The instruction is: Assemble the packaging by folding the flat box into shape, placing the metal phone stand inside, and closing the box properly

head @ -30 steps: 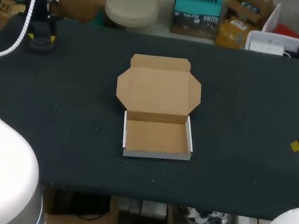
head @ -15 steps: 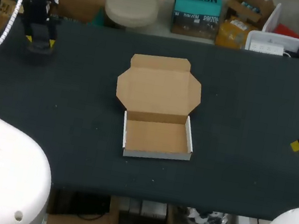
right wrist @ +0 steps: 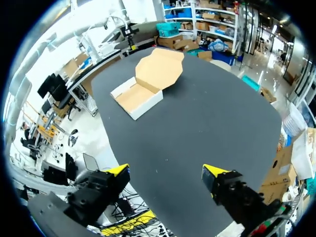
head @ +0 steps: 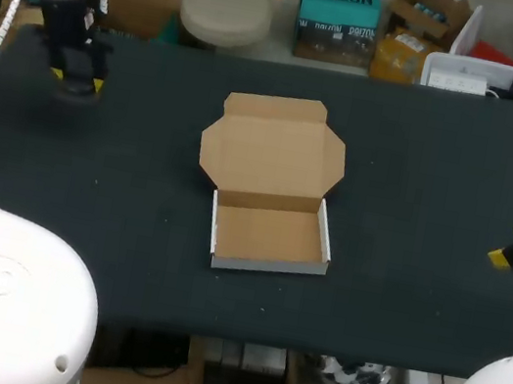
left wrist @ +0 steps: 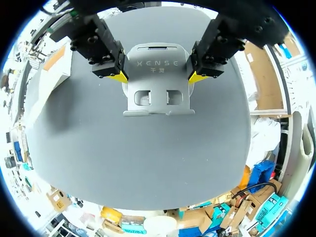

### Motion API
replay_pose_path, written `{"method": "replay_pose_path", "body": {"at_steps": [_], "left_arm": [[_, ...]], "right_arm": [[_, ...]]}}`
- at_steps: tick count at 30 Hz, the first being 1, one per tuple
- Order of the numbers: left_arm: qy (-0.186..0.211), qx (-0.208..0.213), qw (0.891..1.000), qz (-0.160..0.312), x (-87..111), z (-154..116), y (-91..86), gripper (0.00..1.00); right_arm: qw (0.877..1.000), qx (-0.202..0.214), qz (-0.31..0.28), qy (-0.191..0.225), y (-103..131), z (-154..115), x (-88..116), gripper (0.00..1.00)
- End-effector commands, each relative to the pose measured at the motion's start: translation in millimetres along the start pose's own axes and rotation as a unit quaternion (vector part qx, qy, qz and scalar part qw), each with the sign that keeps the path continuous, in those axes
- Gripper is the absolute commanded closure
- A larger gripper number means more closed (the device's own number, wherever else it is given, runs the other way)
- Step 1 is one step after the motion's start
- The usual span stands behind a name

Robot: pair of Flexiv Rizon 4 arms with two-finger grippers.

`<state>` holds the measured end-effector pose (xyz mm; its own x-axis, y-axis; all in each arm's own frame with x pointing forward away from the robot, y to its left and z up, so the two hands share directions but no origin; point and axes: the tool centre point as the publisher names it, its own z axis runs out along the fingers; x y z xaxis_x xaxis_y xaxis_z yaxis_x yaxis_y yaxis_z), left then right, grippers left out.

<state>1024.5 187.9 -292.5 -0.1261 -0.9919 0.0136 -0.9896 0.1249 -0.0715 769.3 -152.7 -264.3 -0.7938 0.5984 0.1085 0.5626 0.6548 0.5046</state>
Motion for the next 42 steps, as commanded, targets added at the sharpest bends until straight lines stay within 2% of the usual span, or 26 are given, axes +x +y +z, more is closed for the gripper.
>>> {"method": "replay_pose_path", "body": {"at_steps": [1,5,13,20,26,35,42], "left_arm": [[-0.003,0.067,0.998,0.011,12.1,-12,31.2,1.0],[0.003,0.071,0.997,0.028,26.1,-17,40.7,1.0],[0.001,0.07,0.996,0.048,47.0,-21,48.2,1.0],[0.0,0.066,0.996,0.055,53.7,-22,52.4,1.0],[0.0,0.061,0.996,0.058,56.0,-23,51.0,1.0],[0.005,0.05,0.996,0.074,60.7,-30,42.1,1.0],[0.0,0.042,0.994,0.097,76.7,-49,51.1,1.0]], "right_arm": [[0.996,-0.047,-0.068,0.028,-10,4,2,0.0],[0.991,-0.062,-0.101,0.054,-13,9,6,0.0],[0.988,-0.05,-0.131,0.062,-8,31,16,0.0],[0.986,-0.02,-0.151,0.071,-1,52,21,0.0],[0.986,-0.022,-0.151,0.065,2,62,18,0.0],[0.986,-0.022,-0.151,0.065,2,62,18,0.0],[0.986,-0.022,-0.151,0.065,2,62,18,0.0]]}}
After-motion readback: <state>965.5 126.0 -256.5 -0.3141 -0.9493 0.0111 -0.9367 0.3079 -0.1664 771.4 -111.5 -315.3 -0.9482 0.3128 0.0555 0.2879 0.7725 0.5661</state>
